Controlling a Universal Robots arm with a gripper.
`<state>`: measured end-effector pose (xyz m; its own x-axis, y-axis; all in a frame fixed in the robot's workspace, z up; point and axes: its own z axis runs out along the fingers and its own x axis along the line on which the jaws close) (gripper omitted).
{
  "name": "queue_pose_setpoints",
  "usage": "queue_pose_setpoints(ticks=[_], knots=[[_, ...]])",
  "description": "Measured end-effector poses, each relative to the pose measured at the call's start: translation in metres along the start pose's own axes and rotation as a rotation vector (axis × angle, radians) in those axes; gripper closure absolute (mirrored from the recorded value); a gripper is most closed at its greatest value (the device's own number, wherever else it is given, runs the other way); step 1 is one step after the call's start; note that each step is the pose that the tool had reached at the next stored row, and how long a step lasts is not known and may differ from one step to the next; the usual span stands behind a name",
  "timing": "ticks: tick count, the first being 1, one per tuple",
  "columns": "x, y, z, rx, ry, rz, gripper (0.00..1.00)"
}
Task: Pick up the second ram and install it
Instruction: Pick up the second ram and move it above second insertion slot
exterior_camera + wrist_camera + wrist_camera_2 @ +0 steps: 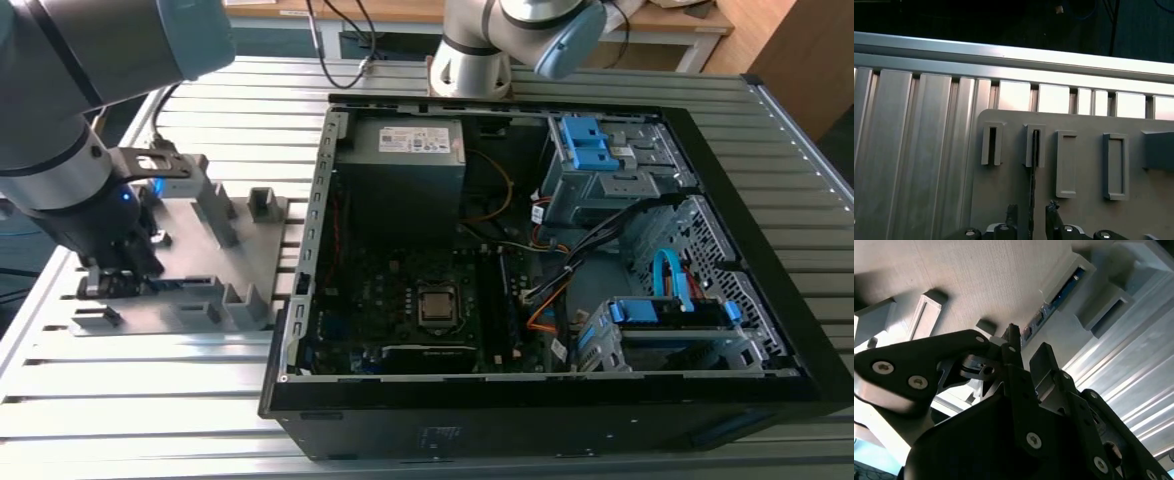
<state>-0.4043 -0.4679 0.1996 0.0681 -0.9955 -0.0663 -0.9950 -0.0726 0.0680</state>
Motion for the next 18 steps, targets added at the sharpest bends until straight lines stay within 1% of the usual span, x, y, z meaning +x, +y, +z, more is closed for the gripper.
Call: queue_pose_setpoints(ticks=[5,11,12,14,15,16,18], knots=[[0.0005,-0.0004,0.0068,-0.0011,0.0010,-0.016,0.65],[0.0005,-0.0005,0.0068,-0.0013,0.0010,-0.018,0.65],[0.0004,-0.0004,0.0068,-0.0014,0.0010,-0.018,0.66],[0.0004,-0.0005,0.0068,-0.0014,0.0010,-0.019,0.78],[0.0005,-0.0005,0.0068,-0.0014,0.0011,-0.019,0.78],[0.0005,-0.0005,0.0068,-0.0014,0.0011,-0.019,0.84],[0.0004,-0.0005,0.0068,-0.0014,0.0011,-0.020,0.86]])
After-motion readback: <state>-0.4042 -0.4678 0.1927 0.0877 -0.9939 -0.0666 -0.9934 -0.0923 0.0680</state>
